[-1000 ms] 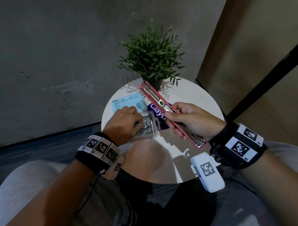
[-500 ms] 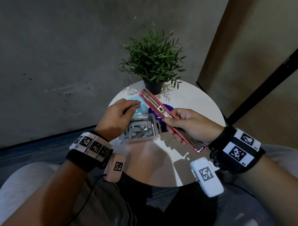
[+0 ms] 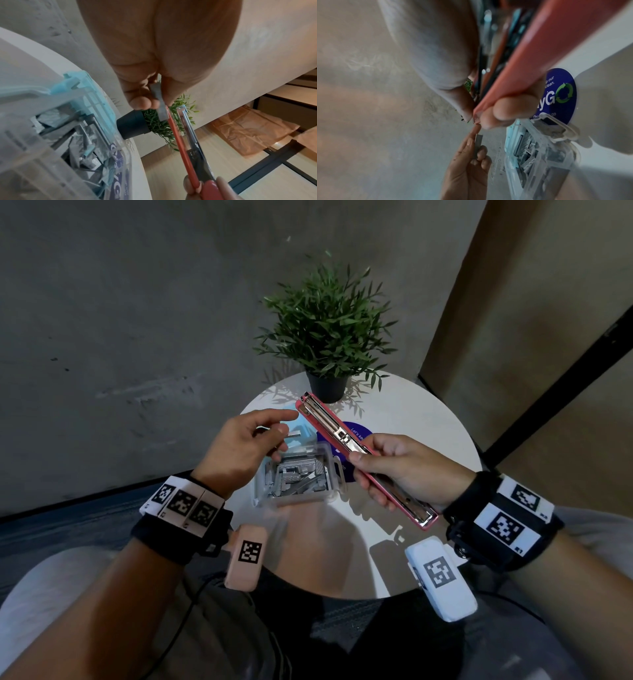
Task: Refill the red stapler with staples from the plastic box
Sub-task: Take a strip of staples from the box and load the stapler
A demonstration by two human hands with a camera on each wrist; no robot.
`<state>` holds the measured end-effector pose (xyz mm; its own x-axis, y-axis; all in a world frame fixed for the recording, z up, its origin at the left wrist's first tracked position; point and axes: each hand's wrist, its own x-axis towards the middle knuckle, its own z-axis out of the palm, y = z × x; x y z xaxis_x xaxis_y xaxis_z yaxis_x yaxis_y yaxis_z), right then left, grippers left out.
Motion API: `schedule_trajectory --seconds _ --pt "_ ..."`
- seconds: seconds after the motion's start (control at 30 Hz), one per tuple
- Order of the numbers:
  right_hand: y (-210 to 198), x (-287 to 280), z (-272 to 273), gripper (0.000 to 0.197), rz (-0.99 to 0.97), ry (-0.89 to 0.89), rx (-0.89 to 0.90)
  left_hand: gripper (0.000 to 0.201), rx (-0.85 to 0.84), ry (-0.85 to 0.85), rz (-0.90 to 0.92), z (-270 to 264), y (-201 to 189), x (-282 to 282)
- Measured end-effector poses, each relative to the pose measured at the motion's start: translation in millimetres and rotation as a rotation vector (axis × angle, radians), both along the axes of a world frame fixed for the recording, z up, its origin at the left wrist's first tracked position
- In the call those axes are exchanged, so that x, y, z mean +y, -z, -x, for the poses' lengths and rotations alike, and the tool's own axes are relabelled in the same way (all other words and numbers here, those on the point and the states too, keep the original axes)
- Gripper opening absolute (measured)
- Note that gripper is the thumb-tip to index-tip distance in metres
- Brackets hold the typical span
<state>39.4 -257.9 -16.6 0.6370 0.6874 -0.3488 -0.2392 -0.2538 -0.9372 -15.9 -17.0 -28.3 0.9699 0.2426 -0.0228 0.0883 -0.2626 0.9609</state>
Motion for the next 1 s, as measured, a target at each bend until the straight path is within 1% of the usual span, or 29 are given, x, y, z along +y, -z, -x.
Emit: schedule_trajectory --seconds 0.13,0.23,0.33,0.47,0.67,0.77,0.83,1.0 --pt "1.3 -0.1 0.2 0.014 0.014 0.003 -0.003 0.016 -0.021 -0.05 0.095 -1.6 0.1 1.7" --pt "1.2 -1.1 -1.0 0.015 0.016 0.004 -0.003 0.019 -0.024 -0.053 0.182 -2.5 0.2 5.5" --pt "1.2 -1.2 -2.0 0.015 0.014 0.001 -0.006 0.023 -0.038 -0.056 0.211 -2.4 -1.0 6.4" --pt "3.1 -0.8 -2.3 0.015 0.031 -0.002 -0.01 0.018 -0.083 -0.093 0.257 -2.3 -4.2 7.8" --pt "7.1 2.0 0.1 0.015 0.046 -0.026 -0.008 0.015 -0.122 -0.102 0.31 -1.0 -9.9 11.7" --pt "8.5 3.5 1.9 0.016 0.057 -0.038 -0.017 0.014 -0.153 -0.098 0.314 -0.1 -10.3 11.3" --pt "8.7 4.3 2.6 0.016 0.076 -0.047 -0.03 0.014 -0.165 -0.085 0.284 0.1 -10.2 11.6" --pt "10.9 6.0 3.0 0.014 0.13 -0.059 -0.053 0.019 -0.135 -0.04 0.204 0.6 -9.5 11.6"
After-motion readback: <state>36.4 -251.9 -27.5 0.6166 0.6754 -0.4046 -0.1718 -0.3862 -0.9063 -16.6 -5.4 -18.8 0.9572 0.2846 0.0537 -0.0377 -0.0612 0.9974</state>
